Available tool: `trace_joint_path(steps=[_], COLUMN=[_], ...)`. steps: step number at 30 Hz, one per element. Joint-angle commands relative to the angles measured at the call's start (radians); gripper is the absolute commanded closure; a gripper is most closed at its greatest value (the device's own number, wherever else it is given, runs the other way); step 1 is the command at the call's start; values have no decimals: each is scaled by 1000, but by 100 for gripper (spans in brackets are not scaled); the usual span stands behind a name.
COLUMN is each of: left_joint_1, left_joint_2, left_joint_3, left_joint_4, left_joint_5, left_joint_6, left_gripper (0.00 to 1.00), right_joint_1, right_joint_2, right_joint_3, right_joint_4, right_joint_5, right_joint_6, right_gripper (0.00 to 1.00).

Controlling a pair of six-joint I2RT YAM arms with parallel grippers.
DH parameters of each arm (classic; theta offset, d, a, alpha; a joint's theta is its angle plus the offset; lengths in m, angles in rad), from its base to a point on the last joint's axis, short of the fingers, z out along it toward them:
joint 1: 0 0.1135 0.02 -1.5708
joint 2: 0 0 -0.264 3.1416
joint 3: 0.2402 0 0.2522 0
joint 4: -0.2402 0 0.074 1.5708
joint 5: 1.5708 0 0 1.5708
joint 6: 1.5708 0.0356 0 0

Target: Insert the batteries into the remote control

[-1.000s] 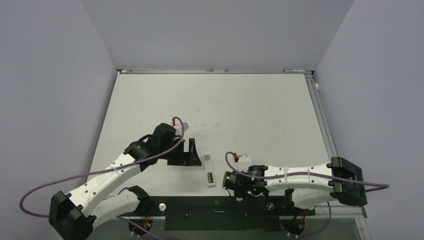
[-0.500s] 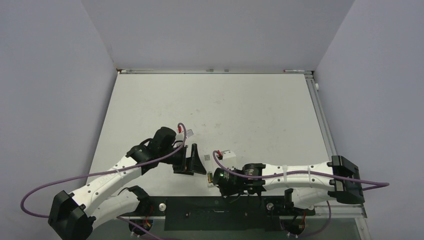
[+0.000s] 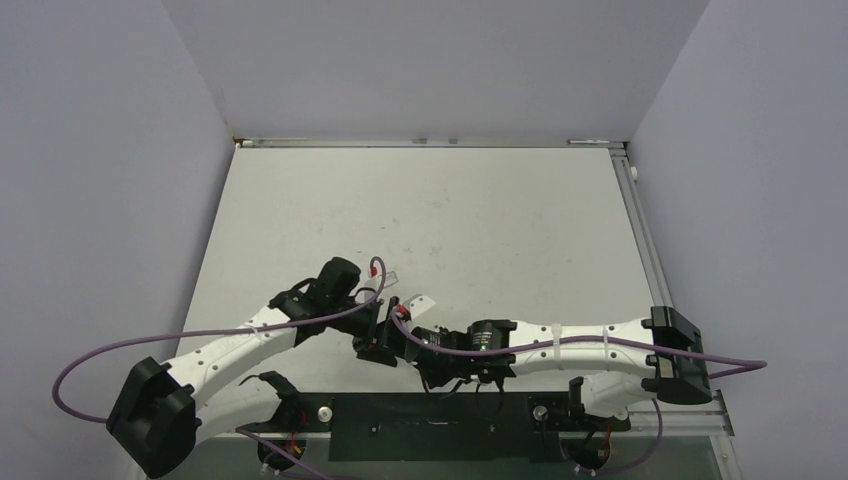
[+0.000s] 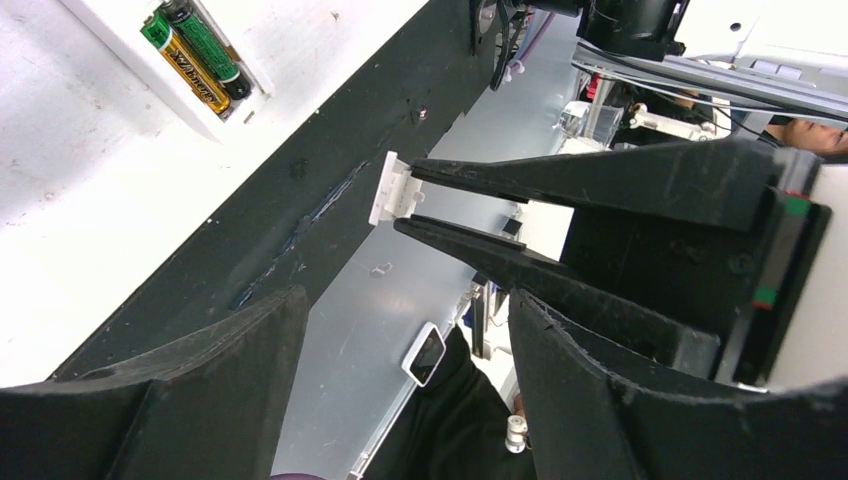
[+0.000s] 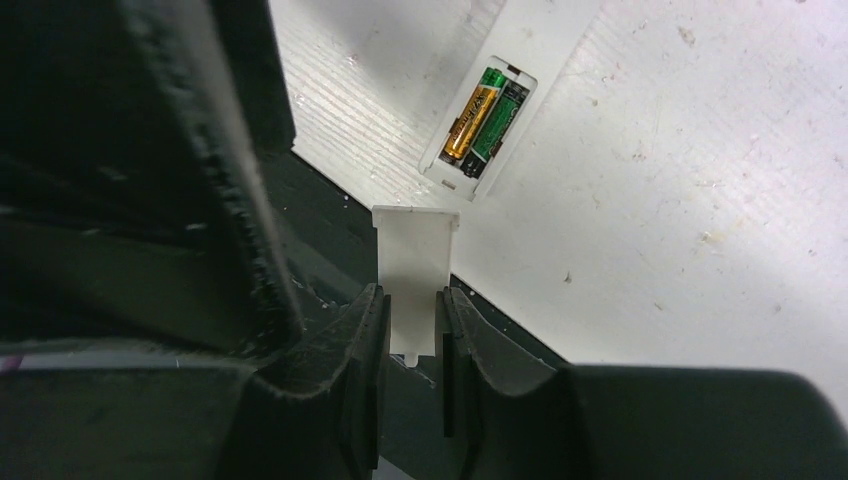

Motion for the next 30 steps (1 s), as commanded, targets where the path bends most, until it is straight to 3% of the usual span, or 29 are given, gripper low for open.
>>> trace_joint_path(steps=[1, 9, 22, 25, 28, 30], left_joint_1=[-1, -2, -5, -5, -5, -5], left_joint_2=[20, 63, 96, 97, 97, 95], left_joint_3=[-10, -29, -53, -60, -67, -69], left_joint_4=[110, 182, 207, 219, 236, 254], left_joint_5=[61, 83, 94, 100, 102, 97], left_joint_6=[-29, -67, -61, -65, -79, -95], left_gripper=[32, 39, 61, 74, 100, 100], right_joint_1=[5, 7, 7, 8, 9, 9], right_joint_2=[-8, -20, -26, -25, -28, -35], right_joint_3=[53, 55, 78, 80, 77, 72], right_joint_4=[67, 94, 94, 92, 89, 86], right_joint_5=[-3, -13, 15, 16, 14, 14], right_joint_6=[-76, -103, -115, -114, -111, -107], right_gripper=[92, 92, 92, 92, 92, 91])
